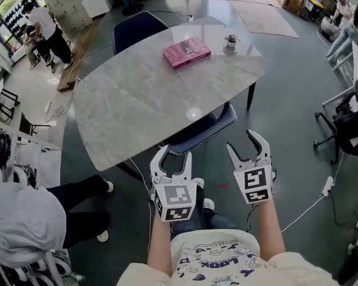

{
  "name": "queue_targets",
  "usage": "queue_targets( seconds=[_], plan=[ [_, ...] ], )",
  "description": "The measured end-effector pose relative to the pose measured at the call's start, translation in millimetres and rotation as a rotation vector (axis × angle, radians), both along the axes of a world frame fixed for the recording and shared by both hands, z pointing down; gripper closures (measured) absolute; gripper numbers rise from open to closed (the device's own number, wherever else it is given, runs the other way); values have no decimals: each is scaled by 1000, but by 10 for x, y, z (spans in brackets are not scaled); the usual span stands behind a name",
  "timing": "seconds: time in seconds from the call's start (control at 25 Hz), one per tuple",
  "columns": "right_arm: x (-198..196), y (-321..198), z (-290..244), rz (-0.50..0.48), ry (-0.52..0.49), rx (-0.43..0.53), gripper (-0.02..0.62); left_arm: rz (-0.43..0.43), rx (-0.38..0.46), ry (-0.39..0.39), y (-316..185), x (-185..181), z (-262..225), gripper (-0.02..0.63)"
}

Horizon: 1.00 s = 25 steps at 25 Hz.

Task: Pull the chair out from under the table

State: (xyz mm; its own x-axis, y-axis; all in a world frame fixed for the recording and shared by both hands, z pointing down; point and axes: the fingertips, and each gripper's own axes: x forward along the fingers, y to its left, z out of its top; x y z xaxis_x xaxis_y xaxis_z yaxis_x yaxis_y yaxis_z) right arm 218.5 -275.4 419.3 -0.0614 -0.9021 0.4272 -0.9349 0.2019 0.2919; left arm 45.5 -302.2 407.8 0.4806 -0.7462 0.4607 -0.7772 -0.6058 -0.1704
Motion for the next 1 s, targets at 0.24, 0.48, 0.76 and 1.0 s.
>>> queue_targets(
  seconds=[0.24,0.48,0.76,1.0],
  plan=[
    [-59,-275,343,-81,97,-110,308,83,-73,-68,-206,118,311,359],
    [-83,-425,695,-189,192,-227,308,174,-159,-154,-304,259,690,336],
    [-102,-590,994,-313,276,-298,308,294,-242,-257,-321,439,1129,328],
    [-174,-677,1222,-431,343,-369,308,346,-292,-295,-345,544,1370,328]
  ],
)
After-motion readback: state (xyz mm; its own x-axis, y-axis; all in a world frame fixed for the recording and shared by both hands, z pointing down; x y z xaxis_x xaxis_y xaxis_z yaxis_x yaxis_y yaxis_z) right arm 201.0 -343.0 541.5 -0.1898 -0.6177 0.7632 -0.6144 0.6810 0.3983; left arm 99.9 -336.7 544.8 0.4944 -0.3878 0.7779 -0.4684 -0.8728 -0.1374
